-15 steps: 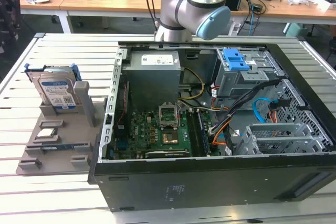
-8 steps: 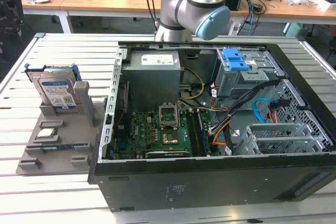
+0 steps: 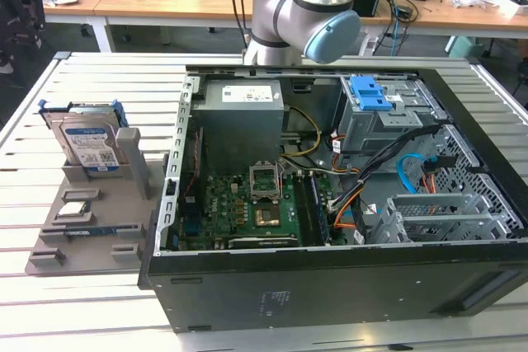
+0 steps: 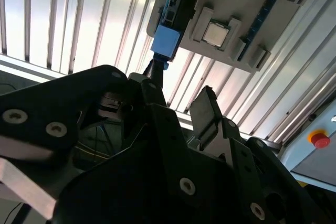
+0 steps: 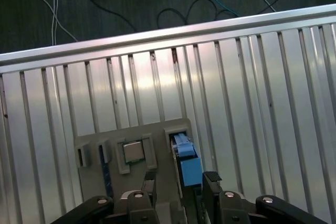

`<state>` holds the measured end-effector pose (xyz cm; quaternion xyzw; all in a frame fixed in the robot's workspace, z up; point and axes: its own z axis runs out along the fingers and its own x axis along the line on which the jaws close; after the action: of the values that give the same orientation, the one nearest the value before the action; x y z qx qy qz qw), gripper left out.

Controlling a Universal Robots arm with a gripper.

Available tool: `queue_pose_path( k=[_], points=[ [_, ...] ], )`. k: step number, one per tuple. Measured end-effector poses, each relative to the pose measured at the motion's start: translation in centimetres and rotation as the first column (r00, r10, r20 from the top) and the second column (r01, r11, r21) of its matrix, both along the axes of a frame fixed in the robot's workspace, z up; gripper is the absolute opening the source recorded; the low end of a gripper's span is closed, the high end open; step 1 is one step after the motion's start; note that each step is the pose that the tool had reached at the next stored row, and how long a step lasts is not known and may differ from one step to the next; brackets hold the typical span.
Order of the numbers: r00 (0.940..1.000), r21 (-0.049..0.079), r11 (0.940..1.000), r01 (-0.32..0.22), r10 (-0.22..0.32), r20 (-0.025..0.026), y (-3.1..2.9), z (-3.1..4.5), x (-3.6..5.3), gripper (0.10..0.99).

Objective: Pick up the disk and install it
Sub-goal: 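Pick up the disk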

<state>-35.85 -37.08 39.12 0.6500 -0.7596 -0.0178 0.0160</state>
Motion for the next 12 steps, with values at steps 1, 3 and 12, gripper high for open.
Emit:
queue_pose_path(
  k=[1, 3, 12],
  points=[
    [1.0, 0.0, 1.0, 0.0, 0.0, -0.0001, 0.29, 0.0, 0.0, 0.482],
    [1.0, 0.0, 1.0, 0.0, 0.0, 0.0, 0.62, -0.01, 0.0, 0.482],
    [1.0, 0.0, 1.0, 0.0, 0.0, -0.0001, 0.72, -1.18, 0.04, 0.482]
  ],
)
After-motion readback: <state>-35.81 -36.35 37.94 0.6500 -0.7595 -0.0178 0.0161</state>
